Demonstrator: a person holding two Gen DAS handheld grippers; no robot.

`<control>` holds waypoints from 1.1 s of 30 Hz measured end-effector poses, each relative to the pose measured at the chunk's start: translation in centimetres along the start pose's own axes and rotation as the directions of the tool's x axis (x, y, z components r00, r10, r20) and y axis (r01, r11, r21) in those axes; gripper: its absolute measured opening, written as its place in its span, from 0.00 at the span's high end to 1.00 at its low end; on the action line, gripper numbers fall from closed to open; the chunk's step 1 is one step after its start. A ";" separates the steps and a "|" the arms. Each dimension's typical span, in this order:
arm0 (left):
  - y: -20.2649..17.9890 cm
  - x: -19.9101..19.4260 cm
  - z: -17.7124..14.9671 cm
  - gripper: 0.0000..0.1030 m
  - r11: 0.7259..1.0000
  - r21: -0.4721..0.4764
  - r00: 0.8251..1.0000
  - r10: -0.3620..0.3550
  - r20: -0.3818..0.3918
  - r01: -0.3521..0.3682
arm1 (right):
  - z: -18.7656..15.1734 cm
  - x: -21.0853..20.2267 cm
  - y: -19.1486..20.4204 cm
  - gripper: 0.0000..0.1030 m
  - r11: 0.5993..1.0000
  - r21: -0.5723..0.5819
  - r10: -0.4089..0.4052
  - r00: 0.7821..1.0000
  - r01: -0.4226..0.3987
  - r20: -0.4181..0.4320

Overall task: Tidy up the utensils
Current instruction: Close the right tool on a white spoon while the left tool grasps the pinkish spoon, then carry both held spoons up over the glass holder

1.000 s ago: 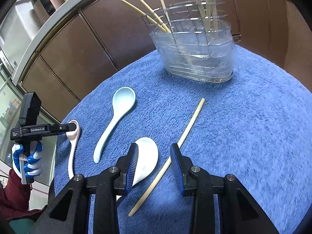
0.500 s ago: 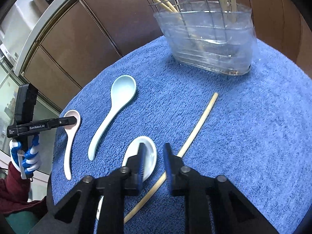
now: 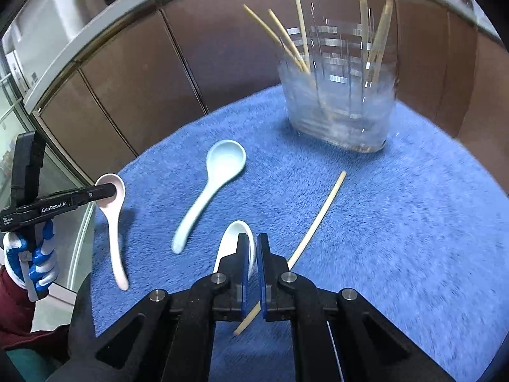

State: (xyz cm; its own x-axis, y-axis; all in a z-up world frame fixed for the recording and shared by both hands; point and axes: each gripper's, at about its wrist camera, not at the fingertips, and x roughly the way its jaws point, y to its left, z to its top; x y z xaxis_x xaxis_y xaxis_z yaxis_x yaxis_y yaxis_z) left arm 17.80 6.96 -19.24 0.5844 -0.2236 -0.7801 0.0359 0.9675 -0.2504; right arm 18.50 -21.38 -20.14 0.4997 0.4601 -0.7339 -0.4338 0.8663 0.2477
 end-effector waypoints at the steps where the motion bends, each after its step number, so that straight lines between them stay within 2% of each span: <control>1: -0.3 -0.8 -0.2 0.91 1.000 0.007 1.000 -0.006 0.019 0.006 | -0.3 -0.8 0.7 0.95 1.000 -0.008 -0.018 1.000 0.018 0.017; 9: -1.9 -5.5 -1.3 0.92 0.997 0.022 0.988 -0.077 0.136 0.075 | -2.0 -6.4 4.4 0.95 0.993 -0.012 -0.114 0.982 0.117 0.150; 15: -3.5 -7.9 -1.3 0.91 0.996 0.046 0.978 -0.082 0.193 0.074 | -2.6 -10.0 6.1 0.95 0.984 0.003 -0.173 0.953 0.178 0.247; 18: -4.5 -8.5 -0.5 0.91 0.994 0.067 0.972 -0.097 0.212 0.085 | -2.0 -11.7 6.8 0.94 0.976 0.001 -0.210 0.930 0.219 0.302; 21: -5.8 -9.0 0.8 0.91 0.991 0.095 0.963 -0.114 0.243 0.093 | -0.7 -13.2 7.3 0.95 0.966 0.000 -0.241 0.899 0.259 0.366; 24: -7.1 -9.3 2.8 0.91 0.988 0.119 0.953 -0.132 0.274 0.102 | 1.0 -14.3 7.6 0.95 0.951 -0.001 -0.278 0.858 0.309 0.433; 28: -9.3 -9.2 6.8 0.91 0.983 0.145 0.938 -0.154 0.311 0.113 | 4.5 -15.0 7.6 0.95 0.919 0.000 -0.337 0.786 0.394 0.518; 31: -11.5 -8.8 10.6 0.92 0.980 0.166 0.919 -0.160 0.361 0.106 | 7.0 -15.1 6.8 0.95 0.904 0.022 -0.363 0.741 0.426 0.565; 33: -12.7 -8.3 12.7 0.91 0.981 0.175 0.906 -0.147 0.396 0.082 | 9.1 -14.8 5.9 0.95 0.885 0.048 -0.395 0.693 0.463 0.603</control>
State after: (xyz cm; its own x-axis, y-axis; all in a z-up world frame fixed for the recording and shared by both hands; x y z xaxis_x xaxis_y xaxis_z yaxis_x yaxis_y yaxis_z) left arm 22.79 -1.96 -2.25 0.8458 -0.2975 -0.4429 0.2252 0.9516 -0.2091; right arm 15.34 -21.28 -2.09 0.9699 0.0938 -0.2246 -0.1166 0.9891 -0.0903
